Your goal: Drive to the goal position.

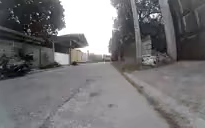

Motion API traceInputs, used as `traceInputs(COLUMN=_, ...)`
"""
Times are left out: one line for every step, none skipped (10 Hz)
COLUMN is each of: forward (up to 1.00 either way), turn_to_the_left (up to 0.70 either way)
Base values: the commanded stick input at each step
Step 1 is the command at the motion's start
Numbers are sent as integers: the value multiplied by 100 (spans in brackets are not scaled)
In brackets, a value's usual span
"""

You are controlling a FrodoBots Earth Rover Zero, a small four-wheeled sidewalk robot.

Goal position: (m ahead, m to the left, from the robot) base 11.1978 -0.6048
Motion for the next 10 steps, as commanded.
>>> traceInputs(forward=100, turn_to_the_left=1)
traceInputs(forward=100, turn_to_the_left=1)
traceInputs(forward=100, turn_to_the_left=1)
traceInputs(forward=100, turn_to_the_left=1)
traceInputs(forward=100, turn_to_the_left=1)
traceInputs(forward=100, turn_to_the_left=1)
traceInputs(forward=100, turn_to_the_left=1)
traceInputs(forward=100, turn_to_the_left=1)
traceInputs(forward=100, turn_to_the_left=1)
traceInputs(forward=100, turn_to_the_left=1)
